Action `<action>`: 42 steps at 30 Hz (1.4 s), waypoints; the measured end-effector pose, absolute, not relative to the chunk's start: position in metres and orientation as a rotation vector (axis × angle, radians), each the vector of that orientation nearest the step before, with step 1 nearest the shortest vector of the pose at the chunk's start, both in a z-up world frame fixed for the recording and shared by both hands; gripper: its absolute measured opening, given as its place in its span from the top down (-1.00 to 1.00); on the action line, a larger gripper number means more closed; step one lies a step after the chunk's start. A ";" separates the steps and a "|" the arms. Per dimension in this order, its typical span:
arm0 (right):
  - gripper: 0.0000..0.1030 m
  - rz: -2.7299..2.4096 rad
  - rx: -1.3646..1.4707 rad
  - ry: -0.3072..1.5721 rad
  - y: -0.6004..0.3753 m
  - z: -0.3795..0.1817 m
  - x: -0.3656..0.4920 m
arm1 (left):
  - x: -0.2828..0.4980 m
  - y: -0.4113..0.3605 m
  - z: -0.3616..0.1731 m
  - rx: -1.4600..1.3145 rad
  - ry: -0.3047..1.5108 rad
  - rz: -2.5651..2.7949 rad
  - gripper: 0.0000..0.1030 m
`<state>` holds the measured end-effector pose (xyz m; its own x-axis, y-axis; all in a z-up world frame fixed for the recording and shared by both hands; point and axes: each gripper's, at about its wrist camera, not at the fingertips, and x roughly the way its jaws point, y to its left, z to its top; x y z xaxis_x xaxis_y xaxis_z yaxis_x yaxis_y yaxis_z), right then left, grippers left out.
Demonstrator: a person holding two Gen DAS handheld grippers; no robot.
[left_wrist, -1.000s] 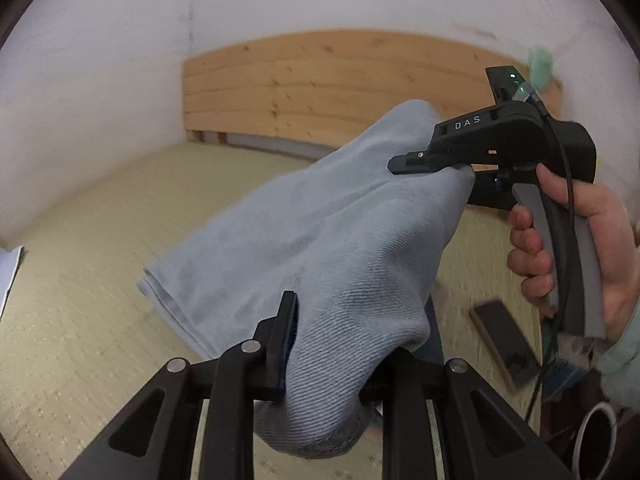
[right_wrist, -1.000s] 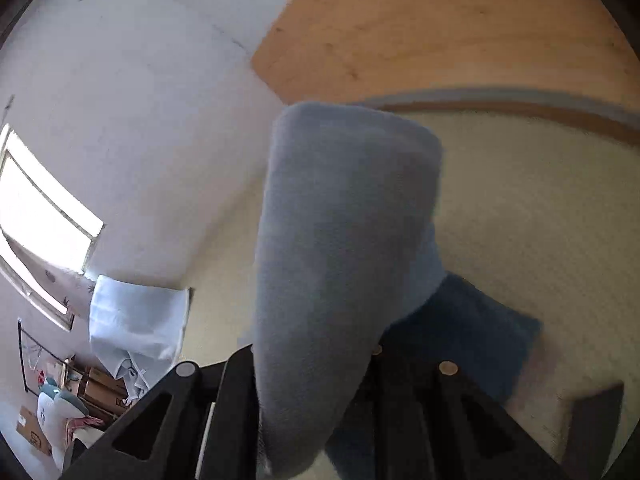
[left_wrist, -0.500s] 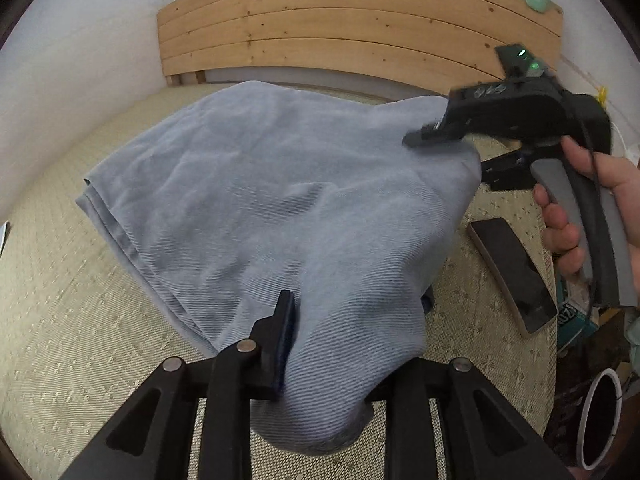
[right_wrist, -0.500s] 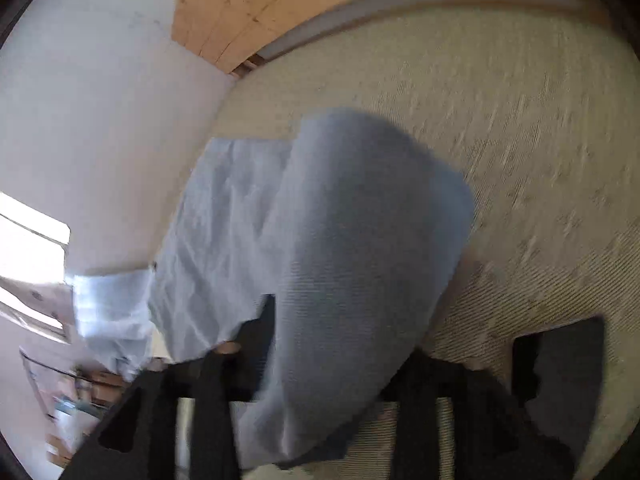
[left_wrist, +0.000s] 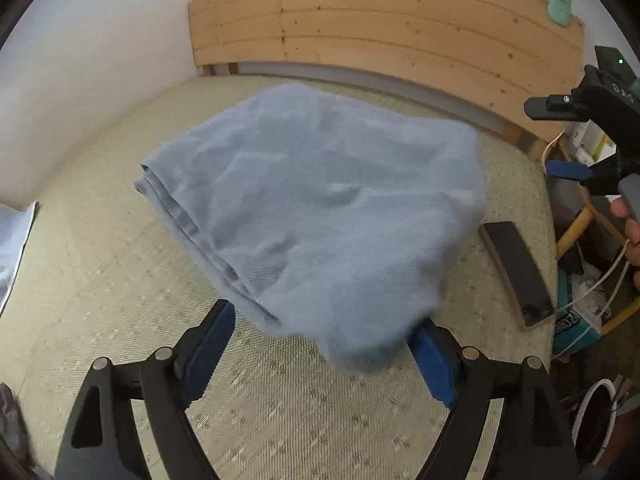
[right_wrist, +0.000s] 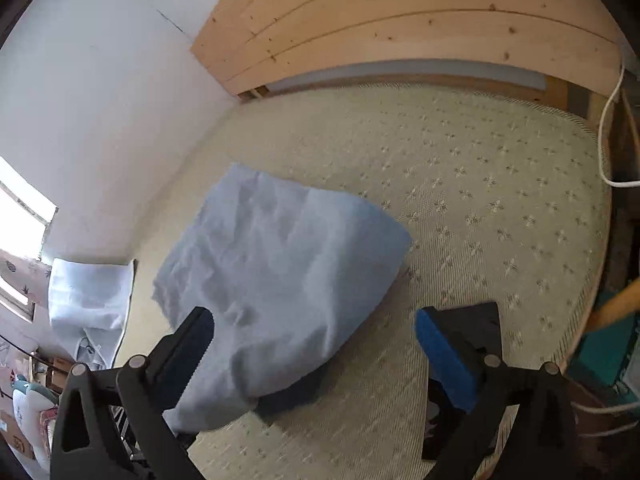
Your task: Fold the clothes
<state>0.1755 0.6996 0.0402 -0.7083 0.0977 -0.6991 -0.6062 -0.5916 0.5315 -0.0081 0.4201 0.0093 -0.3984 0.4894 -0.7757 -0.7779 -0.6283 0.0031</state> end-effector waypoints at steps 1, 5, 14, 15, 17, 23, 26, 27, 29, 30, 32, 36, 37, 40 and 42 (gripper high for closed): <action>-0.99 2.327 -0.875 1.108 0.689 0.047 0.179 | -0.003 0.412 0.018 -0.972 0.459 2.079 -0.70; -0.99 2.423 -0.852 1.057 0.643 0.087 0.197 | 0.010 0.375 0.058 -0.917 0.356 2.127 -0.73; -0.99 2.771 -0.847 0.705 0.493 0.150 0.169 | 0.030 0.229 0.134 -0.816 0.029 2.344 -0.73; -0.99 2.801 -0.850 0.657 0.475 0.153 0.165 | 0.033 0.211 0.137 -0.805 0.009 2.379 -0.73; -0.99 2.854 -0.845 0.576 0.436 0.156 0.156 | 0.037 0.181 0.137 -0.799 -0.004 2.452 -0.73; -0.99 2.935 -0.890 0.375 0.339 0.138 0.121 | 0.038 0.101 0.113 -0.847 -0.008 2.640 -0.73; -0.99 2.948 -0.922 0.290 0.298 0.120 0.096 | 0.030 0.059 0.096 -0.888 -0.055 2.721 -0.73; -0.99 2.949 -0.935 0.262 0.284 0.112 0.086 | 0.027 0.051 0.090 -0.899 -0.066 2.742 -0.73; -0.99 2.954 -0.949 0.236 0.268 0.096 0.071 | 0.019 0.034 0.073 -0.920 -0.094 2.783 -0.73; -0.99 2.957 -0.963 0.211 0.255 0.089 0.061 | 0.016 0.023 0.067 -0.932 -0.110 2.804 -0.73; -0.99 2.965 -0.980 0.160 0.238 0.075 0.047 | 0.013 0.008 0.054 -0.951 -0.135 2.831 -0.73; -0.99 2.974 -1.028 0.090 0.209 0.046 0.022 | 0.006 -0.013 0.024 -1.004 -0.213 2.853 -0.73; -0.99 2.976 -1.041 0.074 0.202 0.038 0.015 | 0.005 -0.015 0.018 -1.012 -0.213 2.853 -0.73; -0.99 2.957 -1.087 0.064 0.192 0.016 0.004 | -0.003 -0.019 0.006 -1.031 -0.205 2.843 -0.73; -0.99 2.935 -1.135 0.074 0.187 0.002 -0.003 | -0.005 -0.020 0.004 -1.019 -0.200 2.844 -0.73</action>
<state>-0.0028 0.1870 0.0022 -0.7400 -0.0230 -0.6722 -0.0109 -0.9989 0.0461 -0.0045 -0.0199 0.0042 -0.7679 0.1509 -0.6226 -0.0622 -0.9848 -0.1620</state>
